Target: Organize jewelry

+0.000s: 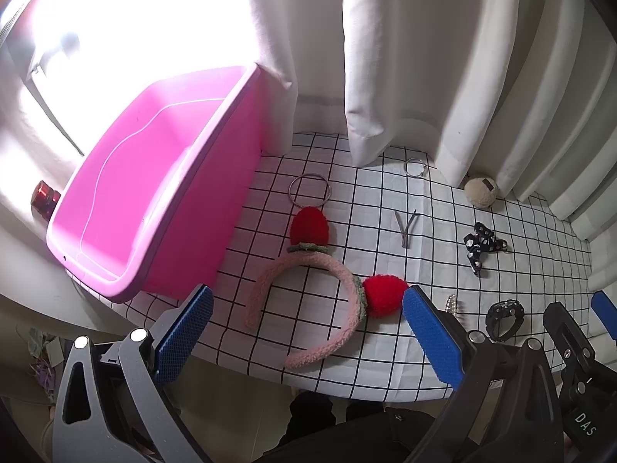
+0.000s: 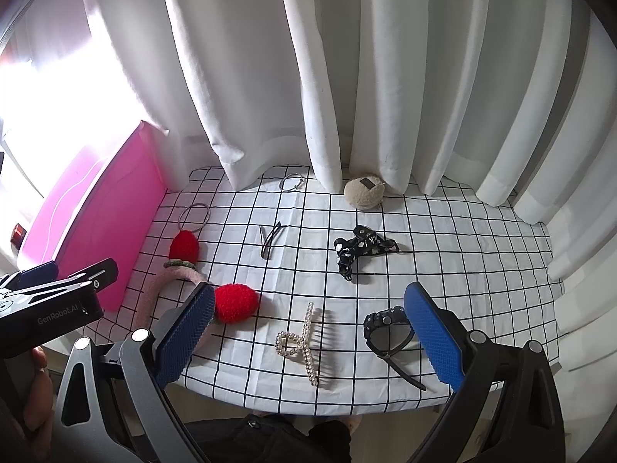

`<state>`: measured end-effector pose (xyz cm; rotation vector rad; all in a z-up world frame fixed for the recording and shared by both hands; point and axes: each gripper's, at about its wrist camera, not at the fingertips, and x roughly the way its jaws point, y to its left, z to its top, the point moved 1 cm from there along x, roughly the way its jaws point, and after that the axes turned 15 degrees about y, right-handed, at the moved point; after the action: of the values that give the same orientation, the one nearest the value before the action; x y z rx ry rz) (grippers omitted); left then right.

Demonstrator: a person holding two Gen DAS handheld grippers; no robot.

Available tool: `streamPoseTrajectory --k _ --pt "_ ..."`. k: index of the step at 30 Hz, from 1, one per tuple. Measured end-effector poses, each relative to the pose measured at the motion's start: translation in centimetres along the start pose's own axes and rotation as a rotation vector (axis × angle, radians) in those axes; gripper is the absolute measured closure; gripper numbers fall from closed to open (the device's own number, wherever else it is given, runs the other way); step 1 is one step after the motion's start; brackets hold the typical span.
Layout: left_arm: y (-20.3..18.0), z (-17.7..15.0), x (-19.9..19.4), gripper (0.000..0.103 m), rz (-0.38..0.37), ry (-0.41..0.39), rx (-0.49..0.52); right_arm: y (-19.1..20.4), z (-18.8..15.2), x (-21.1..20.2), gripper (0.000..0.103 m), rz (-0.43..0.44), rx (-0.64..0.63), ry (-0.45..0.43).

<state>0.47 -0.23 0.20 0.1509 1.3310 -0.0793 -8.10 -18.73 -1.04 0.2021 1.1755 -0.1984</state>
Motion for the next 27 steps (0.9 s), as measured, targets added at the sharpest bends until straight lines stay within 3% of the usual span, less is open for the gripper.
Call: streamPoseTrajectory --k 27 --pt "0.08 -0.54 -0.07 0.006 -0.005 0.002 0.001 0.02 -0.12 -0.42 0.009 0.006 0.003 -0.013"
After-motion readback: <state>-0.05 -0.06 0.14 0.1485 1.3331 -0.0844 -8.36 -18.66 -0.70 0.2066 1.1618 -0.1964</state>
